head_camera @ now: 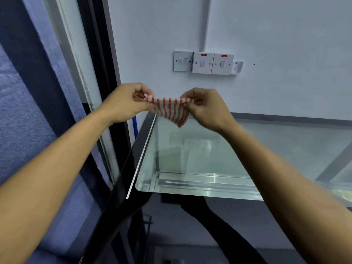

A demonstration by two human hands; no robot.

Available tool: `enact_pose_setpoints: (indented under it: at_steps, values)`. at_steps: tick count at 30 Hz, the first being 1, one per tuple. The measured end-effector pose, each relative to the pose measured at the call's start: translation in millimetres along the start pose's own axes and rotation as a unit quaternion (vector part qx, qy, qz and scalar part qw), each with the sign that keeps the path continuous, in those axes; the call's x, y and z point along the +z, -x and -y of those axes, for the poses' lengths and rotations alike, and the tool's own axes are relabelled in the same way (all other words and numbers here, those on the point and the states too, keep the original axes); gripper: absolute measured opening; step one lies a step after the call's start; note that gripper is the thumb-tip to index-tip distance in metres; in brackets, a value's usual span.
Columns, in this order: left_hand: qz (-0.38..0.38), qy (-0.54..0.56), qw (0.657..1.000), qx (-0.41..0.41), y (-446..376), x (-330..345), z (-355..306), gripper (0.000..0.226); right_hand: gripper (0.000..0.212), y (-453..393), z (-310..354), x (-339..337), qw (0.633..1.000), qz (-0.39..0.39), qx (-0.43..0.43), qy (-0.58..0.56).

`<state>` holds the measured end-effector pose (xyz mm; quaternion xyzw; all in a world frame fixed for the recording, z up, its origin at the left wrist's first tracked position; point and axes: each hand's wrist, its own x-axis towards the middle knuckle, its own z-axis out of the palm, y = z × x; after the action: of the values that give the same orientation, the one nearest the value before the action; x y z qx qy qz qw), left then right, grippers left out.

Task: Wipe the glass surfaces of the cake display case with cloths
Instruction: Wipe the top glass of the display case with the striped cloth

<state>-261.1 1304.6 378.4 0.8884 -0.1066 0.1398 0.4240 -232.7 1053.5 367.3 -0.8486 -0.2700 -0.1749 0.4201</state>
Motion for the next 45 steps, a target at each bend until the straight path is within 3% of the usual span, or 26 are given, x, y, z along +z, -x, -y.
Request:
enact_pose_setpoints:
  at_steps: [2, 4, 5, 7, 10, 13, 15, 18, 22, 27, 31, 36, 41, 43, 45]
  values:
    - [0.124, -0.048, 0.991, -0.018, 14.3, -1.6, 12.1, 0.019, 0.014, 25.4, -9.4, 11.1, 0.997, 0.044, -0.044, 0.040]
    - [0.261, -0.068, 0.961, -0.066, 32.5, 7.5, 23.5, 0.026, 0.019, 58.1, -16.6, 20.2, 0.979, 0.180, -0.044, 0.080]
    - [0.275, -0.065, 0.955, -0.088, 38.5, 15.4, 28.0, 0.033, 0.028, 71.5, -20.1, 22.5, 0.964, 0.245, -0.031, 0.095]
    - [0.209, -0.077, 0.970, -0.097, 46.0, 39.5, 31.4, 0.034, 0.044, 86.1, -31.1, 22.8, 0.956, 0.275, -0.013, 0.098]
    - [0.121, -0.178, 0.975, -0.051, 48.8, 96.8, 32.5, 0.021, 0.036, 78.7, -60.5, 14.5, 0.980, 0.166, 0.037, 0.104]
    - [0.166, -0.265, 0.943, -0.115, 45.1, 156.9, 41.2, 0.064, 0.038, 71.4, -99.1, 9.8, 0.972, 0.142, 0.115, 0.149]
    - [0.172, -0.295, 0.927, -0.156, 33.0, 176.7, 51.1, 0.073, 0.046, 75.4, -122.0, 15.1, 0.953, 0.182, 0.141, 0.195]
    - [0.168, -0.311, 0.926, -0.128, 8.8, 167.1, 73.3, 0.065, 0.053, 79.0, -139.4, 33.3, 0.933, 0.202, 0.133, 0.268]
    - [0.168, -0.336, 0.913, -0.160, -16.4, 128.0, 113.6, 0.057, 0.059, 58.6, -136.6, 56.8, 0.929, 0.207, 0.113, 0.286]
    - [0.218, -0.329, 0.917, -0.056, 16.2, 140.0, 100.2, 0.053, 0.057, 24.3, -145.2, 56.2, 0.940, 0.205, 0.083, 0.261]
    - [0.158, -0.332, 0.922, -0.123, -35.1, 131.5, 127.3, 0.054, 0.057, 17.0, -170.3, 45.2, 0.936, 0.199, 0.090, 0.277]
    - [0.160, -0.334, 0.922, -0.117, -125.9, 141.6, 166.2, 0.060, 0.060, 24.7, -184.4, 48.4, 0.929, 0.214, 0.133, 0.271]
    - [0.127, -0.327, 0.920, -0.175, -187.2, 153.9, 172.5, 0.065, 0.061, 22.1, -186.6, 48.8, 0.918, 0.234, 0.135, 0.289]
    - [0.153, -0.331, 0.921, -0.137, -200.3, 172.9, 157.7, 0.065, 0.061, 21.3, -185.9, 48.0, 0.915, 0.247, 0.135, 0.289]
    - [0.212, -0.344, 0.915, -0.005, -193.5, 205.0, 136.6, 0.070, 0.061, 22.1, -186.6, 46.6, 0.914, 0.257, 0.133, 0.283]
